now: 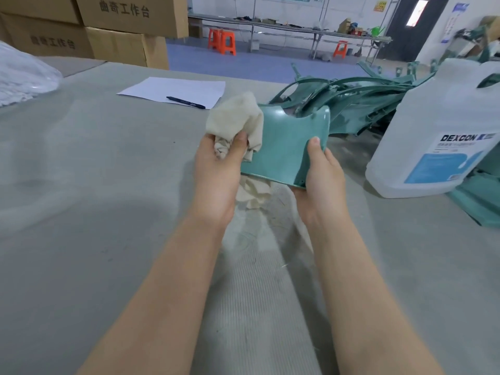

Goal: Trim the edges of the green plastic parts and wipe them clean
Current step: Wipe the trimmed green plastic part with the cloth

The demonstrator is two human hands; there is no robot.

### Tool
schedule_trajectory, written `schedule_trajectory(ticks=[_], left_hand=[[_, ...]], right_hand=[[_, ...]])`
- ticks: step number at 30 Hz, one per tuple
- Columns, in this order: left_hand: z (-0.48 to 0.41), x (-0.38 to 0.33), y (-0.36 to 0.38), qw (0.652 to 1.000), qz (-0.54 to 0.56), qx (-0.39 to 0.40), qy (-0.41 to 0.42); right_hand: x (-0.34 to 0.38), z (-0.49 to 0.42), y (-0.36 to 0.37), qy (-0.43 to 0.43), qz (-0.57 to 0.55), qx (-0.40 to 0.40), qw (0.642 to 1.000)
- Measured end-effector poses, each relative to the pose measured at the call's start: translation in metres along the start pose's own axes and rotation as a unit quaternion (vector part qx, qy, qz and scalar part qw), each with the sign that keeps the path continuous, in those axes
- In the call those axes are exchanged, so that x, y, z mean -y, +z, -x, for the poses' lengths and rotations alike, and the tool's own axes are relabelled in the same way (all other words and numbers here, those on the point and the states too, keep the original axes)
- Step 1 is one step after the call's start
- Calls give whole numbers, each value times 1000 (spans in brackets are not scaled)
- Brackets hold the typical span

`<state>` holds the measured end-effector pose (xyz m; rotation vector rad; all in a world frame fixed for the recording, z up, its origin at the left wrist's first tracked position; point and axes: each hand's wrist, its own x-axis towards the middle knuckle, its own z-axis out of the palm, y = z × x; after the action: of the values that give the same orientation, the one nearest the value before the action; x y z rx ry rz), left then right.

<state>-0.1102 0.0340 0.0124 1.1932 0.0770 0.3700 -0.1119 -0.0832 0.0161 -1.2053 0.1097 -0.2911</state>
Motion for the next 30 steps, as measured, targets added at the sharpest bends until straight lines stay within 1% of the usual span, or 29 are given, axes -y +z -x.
schedule_trajectory(ticks=[1,3,5,6,7,9,10,11,12,13,14,15,16,17,18,19,20,21,23,24,25,27,28,29,30], left_hand=[[0,0,0,998,-41,-23,28],[-1,-1,-3,989,-91,-78,91],[-4,-4,-9,974,-102,-134,153],[-5,-7,-12,967,-95,-150,186],[-5,-11,-14,961,-86,-151,217],[-3,-14,-11,960,-70,-109,248],[0,-13,-6,966,-55,-69,245],[4,-13,1,976,-26,-13,217],[10,-12,9,986,22,46,160],[16,-10,15,988,71,100,99],[18,-7,18,986,90,128,53],[19,-5,19,989,67,127,36],[19,-4,17,993,-4,104,55],[16,-2,13,988,-101,66,101],[13,-1,8,966,-200,30,159],[11,0,3,938,-281,3,204],[8,1,0,914,-342,-15,219],[6,2,-3,894,-392,-30,214],[6,4,-6,867,-464,-45,177],[6,6,-7,868,-468,-32,164],[6,6,-7,882,-447,-9,148],[0,6,-9,932,-354,28,77],[-3,5,-11,949,-314,32,29],[-5,3,-13,957,-288,36,-11],[-7,2,-14,960,-276,44,-32]], right_hand=[[-2,-1,-1,5,19,2,1000],[-5,-2,-1,-7,68,-2,998],[-7,-3,0,-35,114,-19,993],[-8,-4,-1,-49,128,-31,990],[-8,-5,-1,-59,141,-39,987],[-9,-7,-2,-58,165,-45,984],[-9,-7,-2,-49,173,-40,983],[-10,-7,-1,-41,177,-26,983],[-10,-5,0,-37,175,-4,984],[-10,-4,2,-38,169,23,985],[-10,-2,3,-38,156,48,986],[-10,-1,3,-37,146,61,987],[-10,1,4,-37,146,61,987],[-10,1,4,-37,152,49,986],[-10,0,4,-41,165,28,985],[-10,-2,3,-43,171,10,984],[-9,-2,2,-43,168,2,985],[-8,-3,0,-43,162,-2,986],[-7,-4,-3,-44,146,-3,988],[-7,-4,-4,-47,140,-3,989],[-7,-5,-5,-48,137,-5,989],[-7,-5,-6,-51,132,-6,990],[-7,-5,-6,-57,132,-5,990],[-7,-5,-6,-68,140,-6,988],[-7,-3,-7,-87,157,-9,984]])
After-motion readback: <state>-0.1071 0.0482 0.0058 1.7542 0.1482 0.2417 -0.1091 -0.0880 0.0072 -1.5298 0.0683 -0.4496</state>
